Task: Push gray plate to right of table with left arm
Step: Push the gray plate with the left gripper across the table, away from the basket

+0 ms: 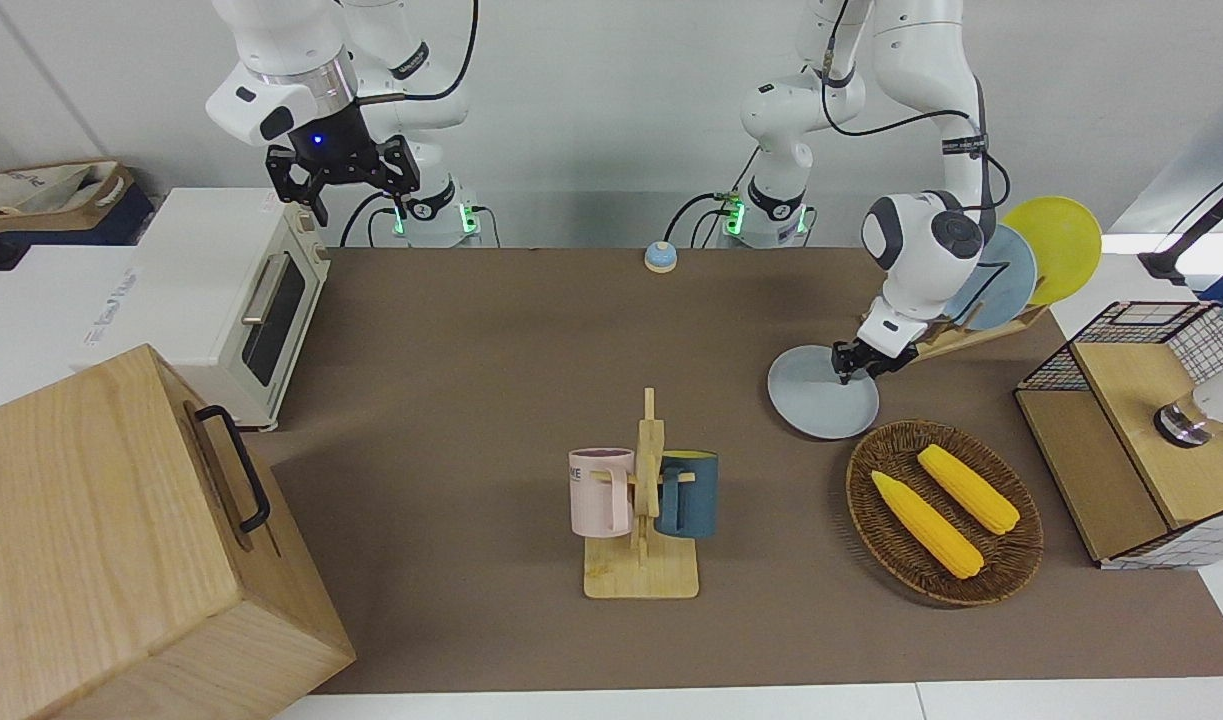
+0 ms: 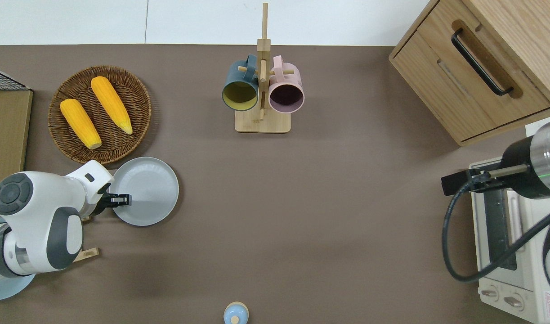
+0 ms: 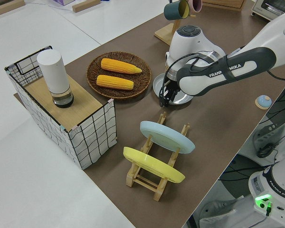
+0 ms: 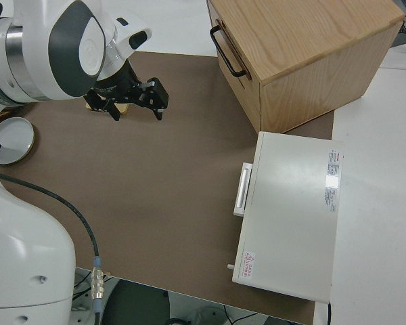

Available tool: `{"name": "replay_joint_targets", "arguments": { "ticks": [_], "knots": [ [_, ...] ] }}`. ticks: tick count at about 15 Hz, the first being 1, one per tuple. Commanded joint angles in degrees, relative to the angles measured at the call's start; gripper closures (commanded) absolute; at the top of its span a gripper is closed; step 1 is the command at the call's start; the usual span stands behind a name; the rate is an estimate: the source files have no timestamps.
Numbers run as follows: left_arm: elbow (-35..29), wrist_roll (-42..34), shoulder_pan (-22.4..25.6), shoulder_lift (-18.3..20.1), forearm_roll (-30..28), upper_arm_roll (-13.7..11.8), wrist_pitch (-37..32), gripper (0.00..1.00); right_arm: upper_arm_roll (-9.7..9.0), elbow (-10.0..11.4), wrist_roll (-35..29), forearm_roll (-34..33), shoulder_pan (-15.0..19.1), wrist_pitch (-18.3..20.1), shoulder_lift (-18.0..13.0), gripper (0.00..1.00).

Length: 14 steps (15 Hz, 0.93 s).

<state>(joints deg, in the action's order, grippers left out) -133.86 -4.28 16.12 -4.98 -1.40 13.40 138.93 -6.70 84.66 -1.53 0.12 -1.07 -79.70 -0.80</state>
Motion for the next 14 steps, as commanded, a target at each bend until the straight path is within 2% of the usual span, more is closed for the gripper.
{"name": "replay_joint_targets", "arguments": {
  "ticks": [1, 6, 14],
  "knots": [
    [-1.23, 0.68, 0.41, -0.20, 0.52, 0.22, 1.69, 1.00, -0.86, -0.46, -0.05, 0.59, 1.16, 0.86, -0.17, 0.017],
    [-1.23, 0.94, -0.29, -0.29, 0.52, 0.22, 1.87, 1.00, -0.77, -0.46, -0.14, 0.59, 1.16, 0.86, -0.17, 0.017],
    [-0.87, 12.26, -6.53, -0.20, 0.61, 0.74, 1.78, 1.00, -0.86, -0.46, -0.14, 0.59, 1.16, 0.86, -0.17, 0.017]
  ]
}}
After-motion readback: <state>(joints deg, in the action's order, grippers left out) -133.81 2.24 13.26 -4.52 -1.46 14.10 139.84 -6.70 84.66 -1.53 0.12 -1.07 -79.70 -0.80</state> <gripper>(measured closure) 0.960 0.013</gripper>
